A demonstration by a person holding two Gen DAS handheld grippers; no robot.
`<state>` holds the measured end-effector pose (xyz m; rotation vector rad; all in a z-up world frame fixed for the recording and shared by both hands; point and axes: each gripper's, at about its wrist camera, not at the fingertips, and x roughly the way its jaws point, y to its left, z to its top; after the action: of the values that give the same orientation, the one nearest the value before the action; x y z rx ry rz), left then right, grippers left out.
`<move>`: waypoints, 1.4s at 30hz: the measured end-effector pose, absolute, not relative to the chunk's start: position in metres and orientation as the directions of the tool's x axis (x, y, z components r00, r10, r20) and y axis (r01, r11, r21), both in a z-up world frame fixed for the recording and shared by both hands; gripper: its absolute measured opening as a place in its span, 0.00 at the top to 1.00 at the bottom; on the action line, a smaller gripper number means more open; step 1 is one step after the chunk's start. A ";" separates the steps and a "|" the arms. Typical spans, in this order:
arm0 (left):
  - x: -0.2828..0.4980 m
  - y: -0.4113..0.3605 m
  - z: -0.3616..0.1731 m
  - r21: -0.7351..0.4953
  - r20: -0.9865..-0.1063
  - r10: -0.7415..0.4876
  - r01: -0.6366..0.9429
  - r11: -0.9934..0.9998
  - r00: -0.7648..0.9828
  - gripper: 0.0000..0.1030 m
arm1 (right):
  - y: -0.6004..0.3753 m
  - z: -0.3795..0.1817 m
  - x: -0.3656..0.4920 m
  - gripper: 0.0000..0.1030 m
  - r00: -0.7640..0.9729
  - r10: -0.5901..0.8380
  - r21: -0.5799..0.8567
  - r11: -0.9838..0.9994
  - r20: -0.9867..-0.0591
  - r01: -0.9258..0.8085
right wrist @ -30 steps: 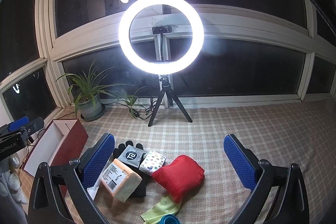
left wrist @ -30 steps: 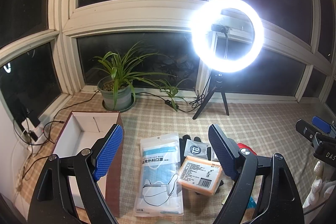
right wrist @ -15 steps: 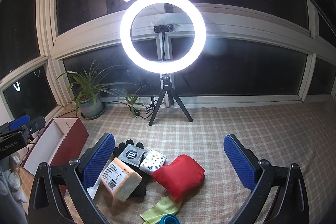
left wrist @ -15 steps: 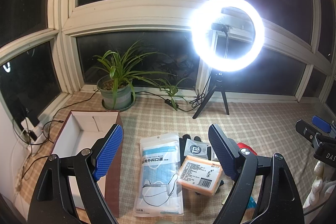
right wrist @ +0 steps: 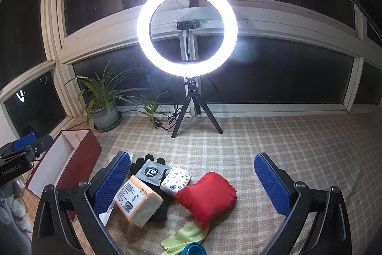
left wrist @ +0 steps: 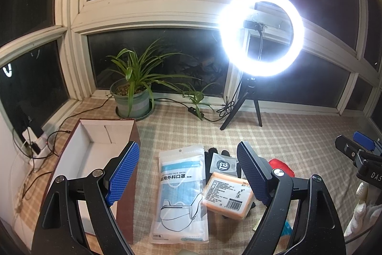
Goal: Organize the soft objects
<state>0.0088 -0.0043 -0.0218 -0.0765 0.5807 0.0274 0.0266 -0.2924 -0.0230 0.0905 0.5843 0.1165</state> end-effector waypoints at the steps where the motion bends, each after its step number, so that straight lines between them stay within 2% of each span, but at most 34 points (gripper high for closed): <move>1: 0.009 -0.003 -0.022 -0.066 -0.549 0.004 -0.049 0.997 0.836 0.18 | -0.292 -0.023 0.027 0.00 0.827 0.137 0.118 0.989 -0.545 -0.086; 14: 0.011 0.008 -0.047 -0.125 -0.609 -0.030 -0.058 0.990 0.792 0.18 | -0.281 -0.033 0.040 0.00 0.780 0.218 0.143 0.976 -0.587 -0.165; 19: 0.009 0.006 -0.065 -0.157 -0.651 -0.073 -0.041 0.987 0.755 0.18 | -0.278 -0.045 0.056 0.00 0.722 0.291 0.195 0.957 -0.627 -0.217; 26: 0.011 -0.008 -0.091 -0.213 -0.703 -0.148 -0.007 0.977 0.696 0.18 | -0.292 -0.059 0.077 0.00 0.675 0.319 0.237 0.947 -0.665 -0.214; 31: 0.016 -0.036 -0.102 -0.252 -0.729 -0.232 0.062 0.966 0.644 0.18 | -0.323 -0.074 0.092 0.00 0.645 0.316 0.280 0.946 -0.696 -0.161; 42: 0.051 -0.136 -0.126 -0.260 -0.790 -0.357 0.256 0.931 0.499 0.20 | -0.390 -0.129 0.127 0.00 0.542 0.345 0.367 0.928 -0.767 -0.071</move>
<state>0.0507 -0.1364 -0.1263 -0.1138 0.9814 -0.3717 0.1268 -0.3904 -0.1287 0.3088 0.9707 0.2518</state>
